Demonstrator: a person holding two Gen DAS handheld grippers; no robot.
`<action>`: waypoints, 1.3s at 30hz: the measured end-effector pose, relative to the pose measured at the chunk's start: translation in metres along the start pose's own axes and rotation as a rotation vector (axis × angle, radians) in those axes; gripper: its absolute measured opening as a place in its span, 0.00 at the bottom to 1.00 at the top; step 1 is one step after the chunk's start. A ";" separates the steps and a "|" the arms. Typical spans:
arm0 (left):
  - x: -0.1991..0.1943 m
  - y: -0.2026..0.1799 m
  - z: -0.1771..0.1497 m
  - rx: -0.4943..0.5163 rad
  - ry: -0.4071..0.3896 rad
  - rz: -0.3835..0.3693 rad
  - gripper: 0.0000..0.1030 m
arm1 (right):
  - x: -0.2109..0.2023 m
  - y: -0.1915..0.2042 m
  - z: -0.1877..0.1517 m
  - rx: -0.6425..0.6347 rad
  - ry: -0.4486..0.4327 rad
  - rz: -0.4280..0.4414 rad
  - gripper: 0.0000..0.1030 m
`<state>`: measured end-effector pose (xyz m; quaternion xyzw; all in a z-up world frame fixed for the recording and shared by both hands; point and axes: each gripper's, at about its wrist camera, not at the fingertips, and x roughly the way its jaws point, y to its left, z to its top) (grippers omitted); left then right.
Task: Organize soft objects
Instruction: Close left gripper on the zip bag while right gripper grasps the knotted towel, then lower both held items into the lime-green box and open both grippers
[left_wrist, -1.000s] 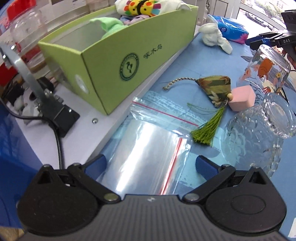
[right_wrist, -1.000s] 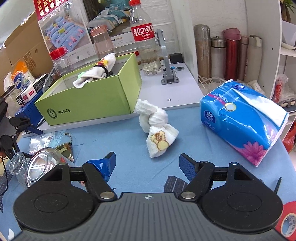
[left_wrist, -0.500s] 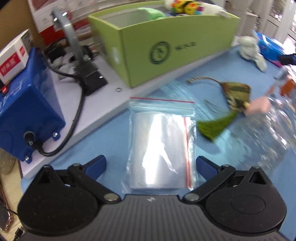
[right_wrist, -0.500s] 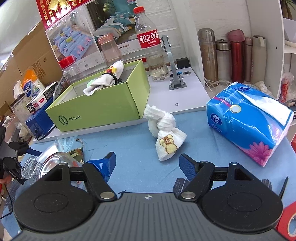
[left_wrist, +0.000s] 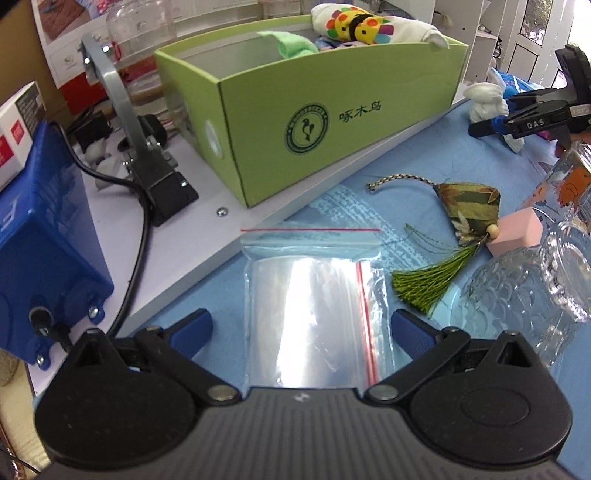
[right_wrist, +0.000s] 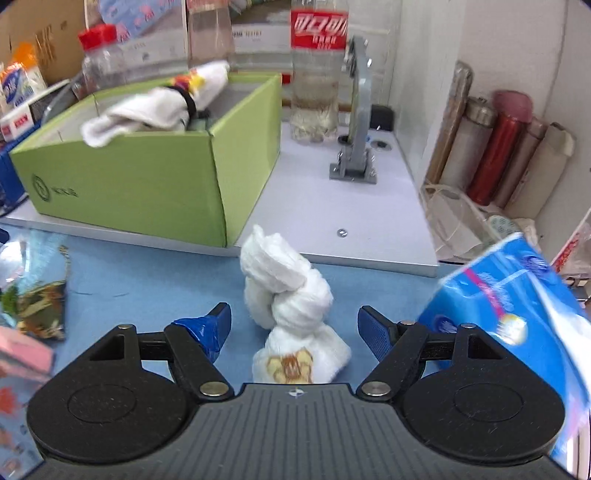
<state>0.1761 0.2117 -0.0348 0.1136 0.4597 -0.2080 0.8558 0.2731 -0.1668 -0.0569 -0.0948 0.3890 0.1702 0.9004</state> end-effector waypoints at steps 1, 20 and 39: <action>-0.002 0.000 -0.003 0.010 -0.008 -0.005 0.99 | 0.002 -0.001 -0.001 0.017 -0.023 0.016 0.63; -0.029 0.011 -0.015 -0.188 -0.022 0.029 0.32 | -0.002 0.002 -0.006 0.031 -0.089 0.004 0.26; -0.094 0.039 0.117 -0.409 -0.300 0.012 0.31 | -0.093 0.074 0.113 -0.072 -0.357 0.240 0.26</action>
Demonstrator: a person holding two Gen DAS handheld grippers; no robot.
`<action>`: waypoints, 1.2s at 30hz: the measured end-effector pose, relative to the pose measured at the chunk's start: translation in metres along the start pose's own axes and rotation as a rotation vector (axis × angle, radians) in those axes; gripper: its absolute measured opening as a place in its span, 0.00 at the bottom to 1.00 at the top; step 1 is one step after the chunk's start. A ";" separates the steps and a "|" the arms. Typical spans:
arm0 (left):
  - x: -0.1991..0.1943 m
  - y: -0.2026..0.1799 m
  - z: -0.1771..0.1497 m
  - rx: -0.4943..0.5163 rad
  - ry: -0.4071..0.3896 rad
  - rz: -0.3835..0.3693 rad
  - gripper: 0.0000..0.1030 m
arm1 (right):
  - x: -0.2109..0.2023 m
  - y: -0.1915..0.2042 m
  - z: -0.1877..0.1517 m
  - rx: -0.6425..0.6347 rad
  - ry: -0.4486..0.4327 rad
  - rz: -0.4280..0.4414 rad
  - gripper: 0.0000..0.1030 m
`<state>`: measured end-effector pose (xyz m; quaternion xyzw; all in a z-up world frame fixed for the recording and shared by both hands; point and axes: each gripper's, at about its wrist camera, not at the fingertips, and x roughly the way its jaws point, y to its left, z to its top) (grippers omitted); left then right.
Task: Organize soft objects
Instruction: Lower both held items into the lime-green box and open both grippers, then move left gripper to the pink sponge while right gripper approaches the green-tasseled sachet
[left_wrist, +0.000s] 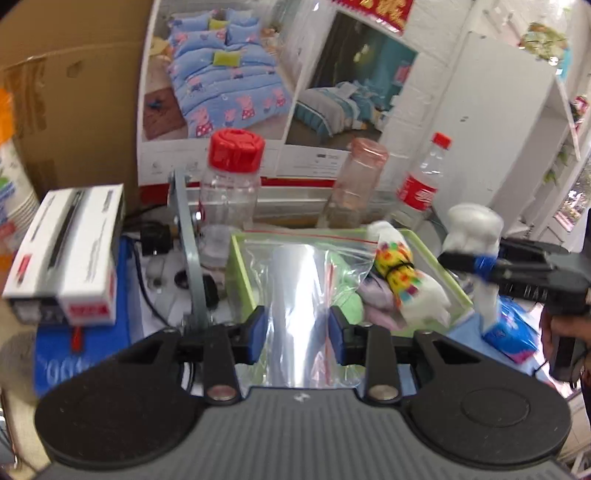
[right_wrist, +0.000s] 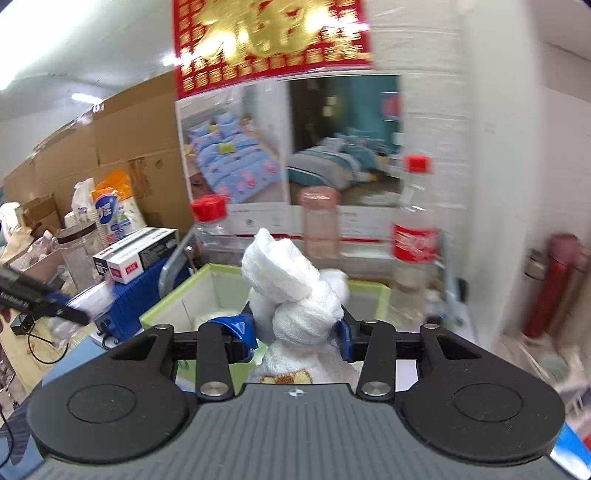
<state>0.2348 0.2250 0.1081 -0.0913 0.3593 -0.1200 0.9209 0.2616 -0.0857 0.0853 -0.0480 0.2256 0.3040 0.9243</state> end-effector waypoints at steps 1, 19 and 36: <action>0.015 0.001 0.007 -0.010 0.006 0.002 0.31 | 0.018 0.005 0.006 -0.010 0.023 0.008 0.26; 0.007 0.008 -0.013 -0.038 -0.061 0.070 0.72 | 0.087 0.028 0.010 -0.059 0.094 0.046 0.43; -0.048 0.031 -0.167 -0.106 0.150 0.264 0.73 | 0.014 0.075 -0.074 -0.366 0.505 0.129 0.48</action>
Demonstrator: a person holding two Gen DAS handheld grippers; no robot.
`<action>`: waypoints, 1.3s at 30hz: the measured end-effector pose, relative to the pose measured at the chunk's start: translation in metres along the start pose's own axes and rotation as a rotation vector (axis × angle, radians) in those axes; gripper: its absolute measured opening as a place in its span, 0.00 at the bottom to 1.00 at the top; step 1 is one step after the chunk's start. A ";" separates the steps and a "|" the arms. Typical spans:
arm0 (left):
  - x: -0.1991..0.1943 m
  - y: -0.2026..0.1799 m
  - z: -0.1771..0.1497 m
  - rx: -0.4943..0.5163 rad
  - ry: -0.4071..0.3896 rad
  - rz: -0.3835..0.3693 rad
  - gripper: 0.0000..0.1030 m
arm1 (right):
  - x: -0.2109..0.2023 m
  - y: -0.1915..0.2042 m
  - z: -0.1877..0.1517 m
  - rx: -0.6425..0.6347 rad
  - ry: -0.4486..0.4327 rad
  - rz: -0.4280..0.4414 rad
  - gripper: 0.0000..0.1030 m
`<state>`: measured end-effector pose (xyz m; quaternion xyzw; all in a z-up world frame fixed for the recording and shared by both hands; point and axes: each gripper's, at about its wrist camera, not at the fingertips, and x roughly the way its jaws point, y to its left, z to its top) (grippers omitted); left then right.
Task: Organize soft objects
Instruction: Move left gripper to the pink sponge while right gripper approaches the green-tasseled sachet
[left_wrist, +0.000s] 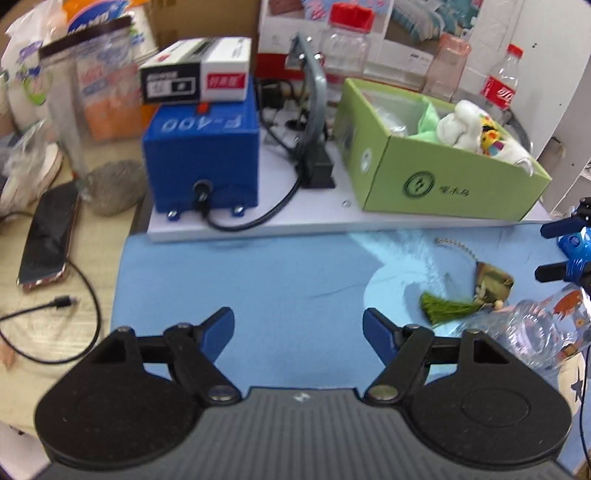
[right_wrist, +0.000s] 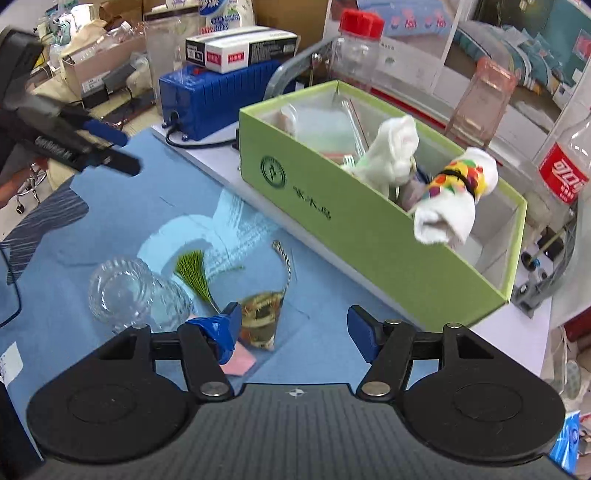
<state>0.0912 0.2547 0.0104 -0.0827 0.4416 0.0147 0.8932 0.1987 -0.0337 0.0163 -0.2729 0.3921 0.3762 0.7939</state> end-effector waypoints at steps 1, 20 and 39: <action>0.001 0.002 0.000 -0.009 0.003 0.003 0.73 | 0.000 0.001 0.000 -0.002 0.000 0.000 0.48; 0.015 -0.003 0.015 -0.007 0.002 -0.022 0.73 | 0.089 -0.003 0.034 -0.011 0.213 0.108 0.52; 0.010 -0.136 0.048 0.452 0.004 -0.191 0.75 | 0.051 -0.075 -0.006 0.269 0.071 0.057 0.56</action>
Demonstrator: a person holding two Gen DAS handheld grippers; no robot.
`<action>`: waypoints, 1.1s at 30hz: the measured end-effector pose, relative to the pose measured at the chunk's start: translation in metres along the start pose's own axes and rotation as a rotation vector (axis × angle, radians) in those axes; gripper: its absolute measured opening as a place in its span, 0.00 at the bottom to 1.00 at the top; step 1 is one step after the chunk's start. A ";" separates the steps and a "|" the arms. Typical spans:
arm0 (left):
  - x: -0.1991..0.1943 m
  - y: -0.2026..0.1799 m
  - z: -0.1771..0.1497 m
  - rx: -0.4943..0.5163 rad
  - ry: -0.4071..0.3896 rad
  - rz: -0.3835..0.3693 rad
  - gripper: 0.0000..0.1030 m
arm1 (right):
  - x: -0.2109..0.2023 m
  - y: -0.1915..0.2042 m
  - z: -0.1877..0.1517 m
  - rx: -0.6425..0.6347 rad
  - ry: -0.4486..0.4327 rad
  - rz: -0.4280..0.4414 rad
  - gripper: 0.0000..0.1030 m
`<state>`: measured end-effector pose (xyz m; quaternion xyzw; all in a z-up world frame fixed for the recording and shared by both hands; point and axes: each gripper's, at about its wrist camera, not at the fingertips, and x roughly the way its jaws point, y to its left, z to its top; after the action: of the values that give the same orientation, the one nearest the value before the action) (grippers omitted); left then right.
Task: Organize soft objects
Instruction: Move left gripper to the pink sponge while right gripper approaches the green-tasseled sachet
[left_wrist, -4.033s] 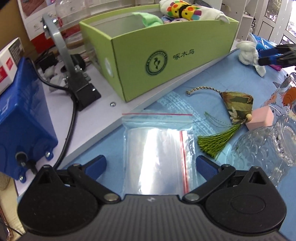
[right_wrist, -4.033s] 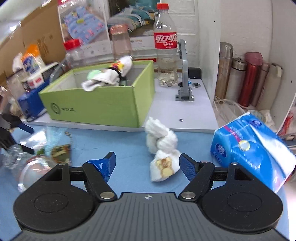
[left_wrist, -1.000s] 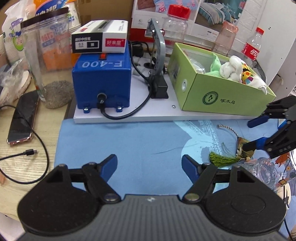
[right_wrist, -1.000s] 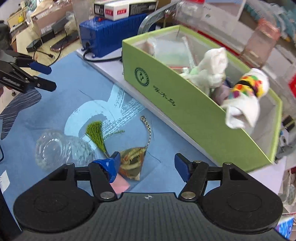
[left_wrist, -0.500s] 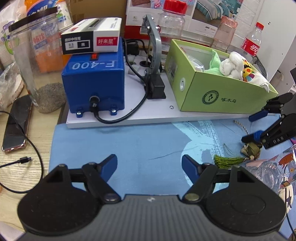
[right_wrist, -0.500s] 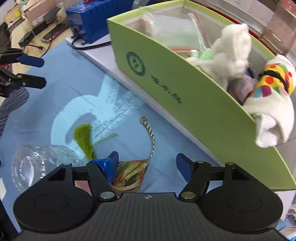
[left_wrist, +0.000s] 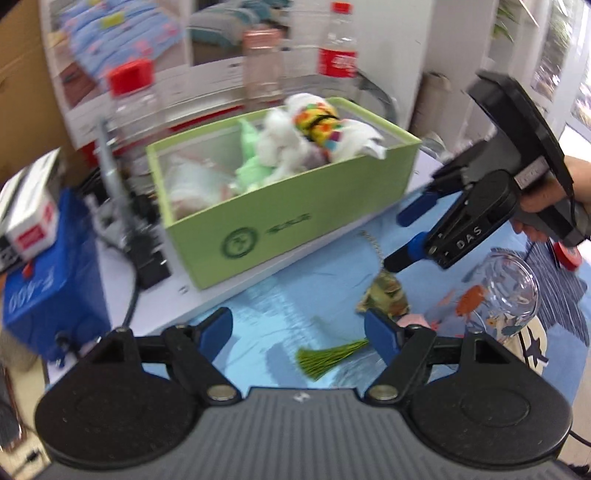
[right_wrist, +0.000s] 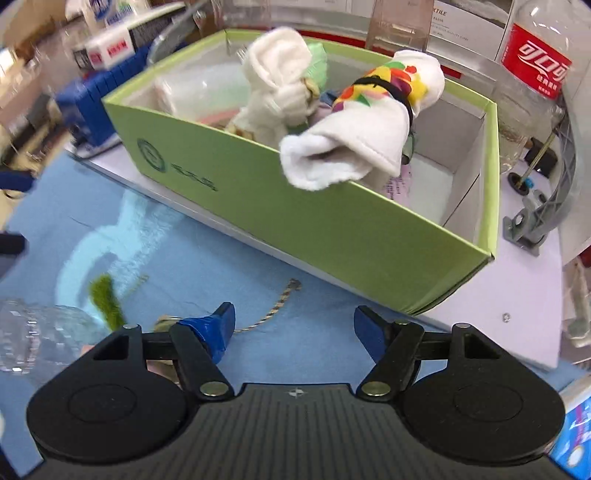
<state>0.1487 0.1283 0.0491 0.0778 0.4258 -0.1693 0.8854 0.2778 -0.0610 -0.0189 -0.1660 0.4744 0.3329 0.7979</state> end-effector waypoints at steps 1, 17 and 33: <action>0.003 -0.005 0.002 0.013 0.010 0.011 0.75 | -0.001 0.001 0.001 0.001 0.006 0.028 0.56; -0.010 0.015 -0.018 -0.074 0.016 0.048 0.75 | 0.033 0.056 0.024 -0.267 0.149 0.111 0.56; 0.038 -0.057 0.027 0.372 0.168 -0.064 0.75 | -0.052 -0.027 -0.047 0.076 -0.165 -0.203 0.58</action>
<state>0.1698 0.0584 0.0366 0.2402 0.4617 -0.2659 0.8115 0.2492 -0.1275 0.0013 -0.1548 0.4001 0.2446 0.8696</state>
